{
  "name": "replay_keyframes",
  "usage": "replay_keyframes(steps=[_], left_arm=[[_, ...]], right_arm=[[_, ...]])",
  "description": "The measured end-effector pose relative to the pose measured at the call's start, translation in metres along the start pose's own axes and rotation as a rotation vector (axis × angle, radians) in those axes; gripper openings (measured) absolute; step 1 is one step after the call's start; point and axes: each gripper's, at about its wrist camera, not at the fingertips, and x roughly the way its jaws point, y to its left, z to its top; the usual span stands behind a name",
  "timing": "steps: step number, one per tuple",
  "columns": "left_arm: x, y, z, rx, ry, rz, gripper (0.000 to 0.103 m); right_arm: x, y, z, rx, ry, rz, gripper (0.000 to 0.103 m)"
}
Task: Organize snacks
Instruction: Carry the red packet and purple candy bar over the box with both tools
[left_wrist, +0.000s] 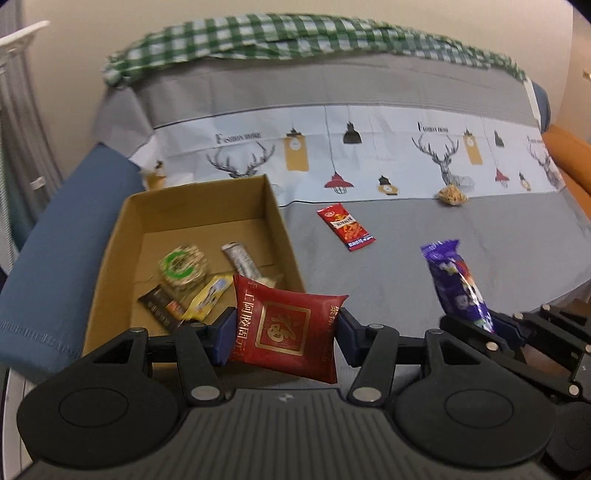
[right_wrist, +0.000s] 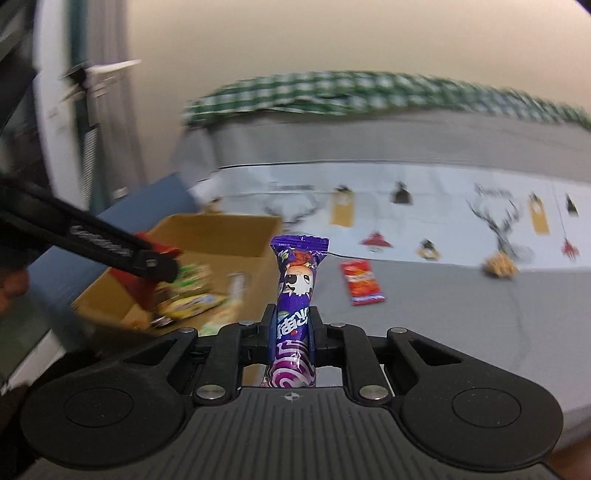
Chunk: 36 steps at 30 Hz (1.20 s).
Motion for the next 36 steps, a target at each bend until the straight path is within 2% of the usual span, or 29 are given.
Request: replay_keyframes(steps=[6,14,22,36], left_arm=[[-0.04,0.016,-0.033,-0.063,-0.045,-0.008,0.061],[-0.067,0.029,-0.042,-0.098,-0.108,-0.007,0.061],[-0.072,0.033,-0.043,-0.108,-0.126,-0.02,0.061],[-0.064,0.033,-0.043,-0.112,-0.103,-0.019,0.061]], right_arm=[[-0.038,0.043,0.004,-0.123,-0.065,0.016,0.016],[-0.063,0.07,0.004,-0.2,-0.108,0.012,0.016],[-0.069,0.076,0.003,-0.222,-0.12,0.003,0.016],[-0.062,0.074,0.001,-0.218,-0.103,0.011,0.016]])
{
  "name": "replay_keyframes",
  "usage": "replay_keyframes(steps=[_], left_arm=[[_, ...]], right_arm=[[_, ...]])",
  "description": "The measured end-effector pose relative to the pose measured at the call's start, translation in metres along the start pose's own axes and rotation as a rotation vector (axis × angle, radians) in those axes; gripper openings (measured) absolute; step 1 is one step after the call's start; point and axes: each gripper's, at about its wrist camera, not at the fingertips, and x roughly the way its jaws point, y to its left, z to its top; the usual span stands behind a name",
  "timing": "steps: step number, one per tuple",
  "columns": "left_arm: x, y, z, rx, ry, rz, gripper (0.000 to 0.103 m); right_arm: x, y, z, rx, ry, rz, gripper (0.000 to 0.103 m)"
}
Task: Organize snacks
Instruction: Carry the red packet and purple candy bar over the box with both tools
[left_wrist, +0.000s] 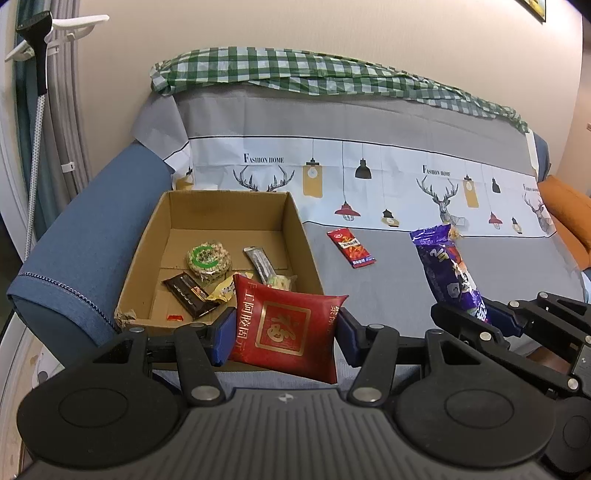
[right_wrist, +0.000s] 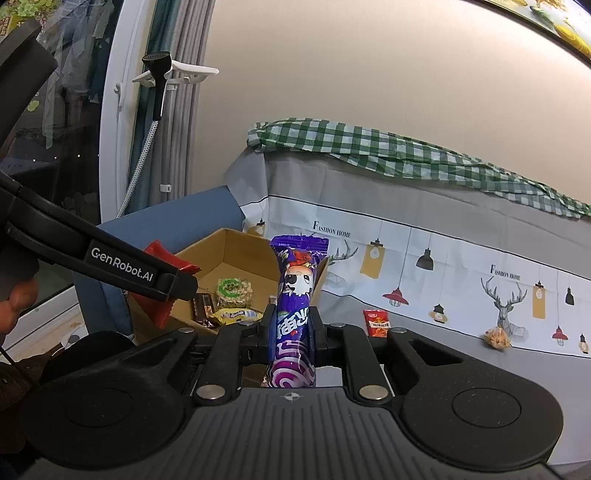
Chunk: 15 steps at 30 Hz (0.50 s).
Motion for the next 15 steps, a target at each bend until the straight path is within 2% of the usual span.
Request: replay_keyframes(steps=[15], left_arm=[[0.0088,0.0018,-0.0002,-0.007,0.02,-0.002,0.061]], right_arm=[[0.0101,-0.0027,0.0025,-0.001,0.029,0.016,0.016]])
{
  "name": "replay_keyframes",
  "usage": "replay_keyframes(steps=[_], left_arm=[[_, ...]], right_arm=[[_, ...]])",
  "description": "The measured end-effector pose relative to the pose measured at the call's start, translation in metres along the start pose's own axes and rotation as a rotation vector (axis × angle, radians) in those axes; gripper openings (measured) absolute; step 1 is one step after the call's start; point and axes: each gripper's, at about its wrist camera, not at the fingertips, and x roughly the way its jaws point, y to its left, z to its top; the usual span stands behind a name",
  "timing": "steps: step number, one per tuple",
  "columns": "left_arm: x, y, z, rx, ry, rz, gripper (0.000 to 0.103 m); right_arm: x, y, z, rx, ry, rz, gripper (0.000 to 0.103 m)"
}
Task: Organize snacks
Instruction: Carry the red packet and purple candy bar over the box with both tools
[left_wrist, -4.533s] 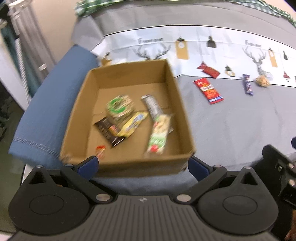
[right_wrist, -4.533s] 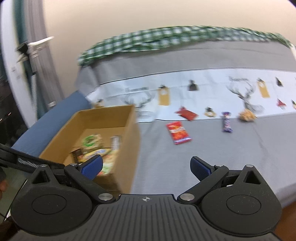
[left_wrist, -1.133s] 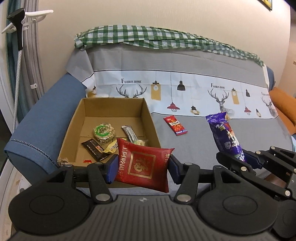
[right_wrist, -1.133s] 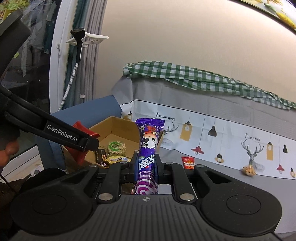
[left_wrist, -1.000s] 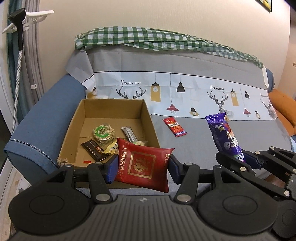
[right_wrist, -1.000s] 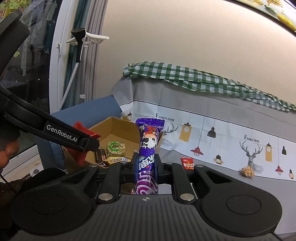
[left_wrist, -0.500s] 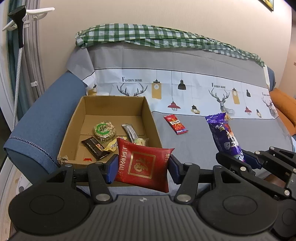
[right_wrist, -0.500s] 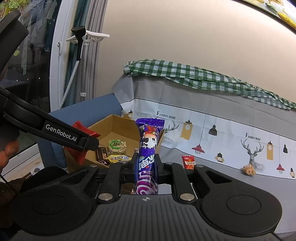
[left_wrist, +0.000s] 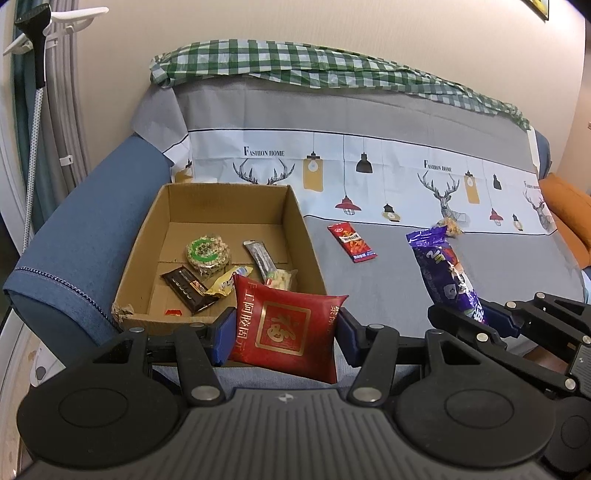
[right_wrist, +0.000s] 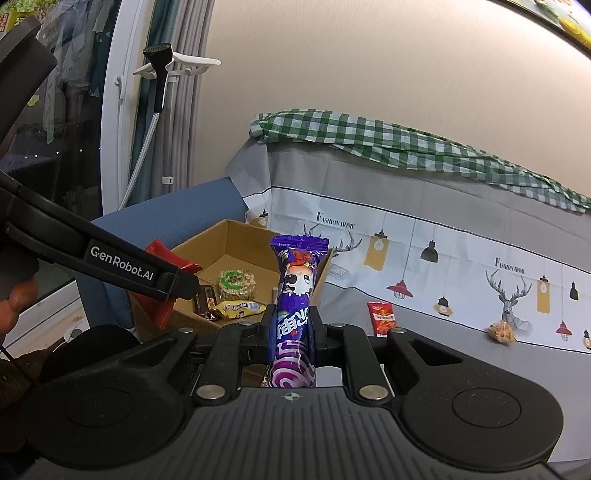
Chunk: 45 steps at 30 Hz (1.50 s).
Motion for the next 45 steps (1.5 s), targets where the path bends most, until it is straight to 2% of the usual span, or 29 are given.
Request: replay_keyframes(steps=[12,27,38,45], left_arm=[[0.009,0.003,0.0,-0.006,0.016,-0.003,0.061],[0.034,0.019,0.005,-0.034,0.05,0.01,0.061],[0.057,0.055,0.036,-0.079,0.021,0.073,0.061],[0.08,0.082,0.061,-0.105,0.02,0.124,0.061]], right_arm=[[0.008,0.0,0.0,-0.004,0.024,0.012,0.016],[0.035,0.003,-0.001,-0.029,0.099,0.035,0.016],[0.066,0.009,0.013,-0.048,0.108,0.036,0.016],[0.101,0.011,0.03,-0.034,0.103,0.055,0.016]])
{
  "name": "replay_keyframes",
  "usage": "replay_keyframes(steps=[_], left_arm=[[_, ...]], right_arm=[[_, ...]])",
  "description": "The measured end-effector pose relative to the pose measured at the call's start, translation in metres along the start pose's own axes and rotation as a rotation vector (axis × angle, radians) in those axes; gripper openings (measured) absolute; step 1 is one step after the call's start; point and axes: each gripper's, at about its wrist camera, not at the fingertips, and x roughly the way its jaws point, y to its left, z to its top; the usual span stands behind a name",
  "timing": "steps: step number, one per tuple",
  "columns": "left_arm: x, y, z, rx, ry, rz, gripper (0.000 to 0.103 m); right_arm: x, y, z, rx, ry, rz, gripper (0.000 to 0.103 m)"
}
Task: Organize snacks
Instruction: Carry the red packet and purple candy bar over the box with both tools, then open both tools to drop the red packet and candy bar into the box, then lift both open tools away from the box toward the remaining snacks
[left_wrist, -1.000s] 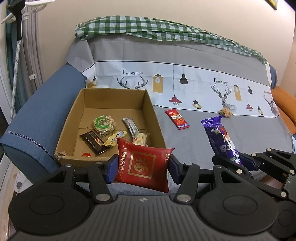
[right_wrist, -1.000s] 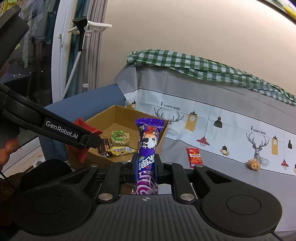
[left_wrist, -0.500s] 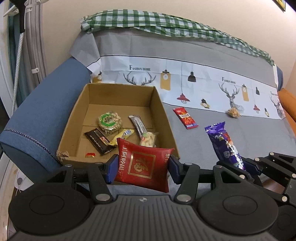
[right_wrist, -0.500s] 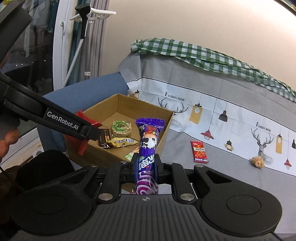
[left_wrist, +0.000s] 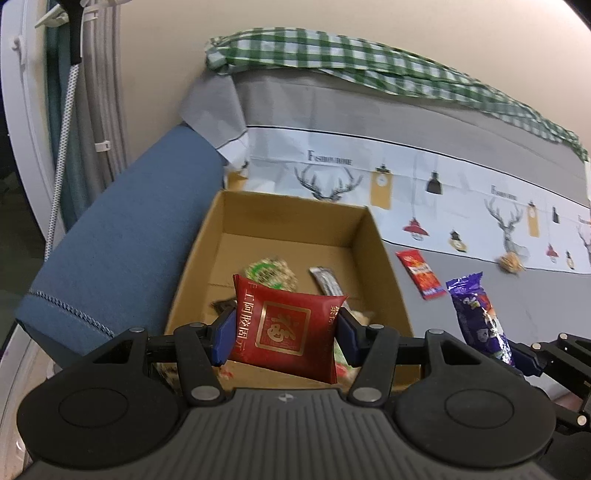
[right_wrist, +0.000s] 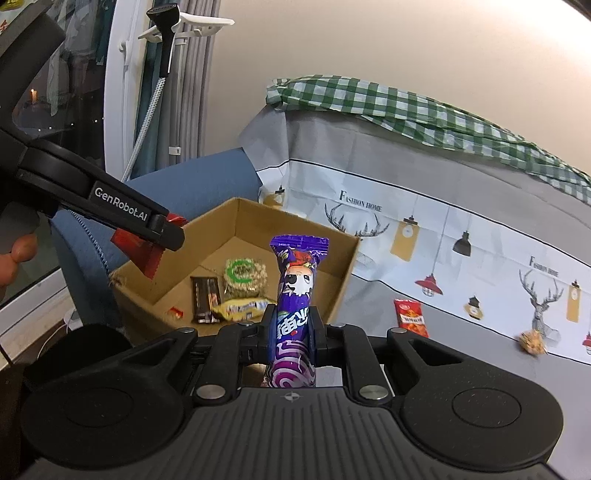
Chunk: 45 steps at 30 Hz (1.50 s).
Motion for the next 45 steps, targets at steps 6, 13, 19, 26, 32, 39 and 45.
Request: replay_keyframes(steps=[6,13,19,26,32,39,45], left_arm=[[0.031,0.013,0.021,-0.013,0.021,0.027,0.062],[0.078,0.019,0.032,-0.019,0.081,0.046,0.062],[0.113,0.023,0.033,-0.005,0.126,0.06,0.062],[0.141,0.025,0.031,0.021,0.144,0.105,0.077],[0.136,0.026,0.031,0.058,0.092,0.138,0.103],[0.099,0.025,0.002,0.061,0.145,0.157,0.103],[0.047,0.019,-0.031,0.021,0.179,0.18,0.103]], right_arm=[[0.038,-0.005,0.016,0.023,0.009,0.019,0.016],[0.091,-0.011,0.027,0.054,0.044,0.043,0.016],[0.129,-0.011,0.026,0.065,0.096,0.064,0.016],[0.162,-0.009,0.024,0.081,0.131,0.079,0.017],[0.166,-0.005,0.024,0.058,0.09,0.045,0.084],[0.127,0.003,0.019,0.012,0.128,0.061,0.091],[0.07,-0.001,0.014,0.033,0.112,0.063,0.098]])
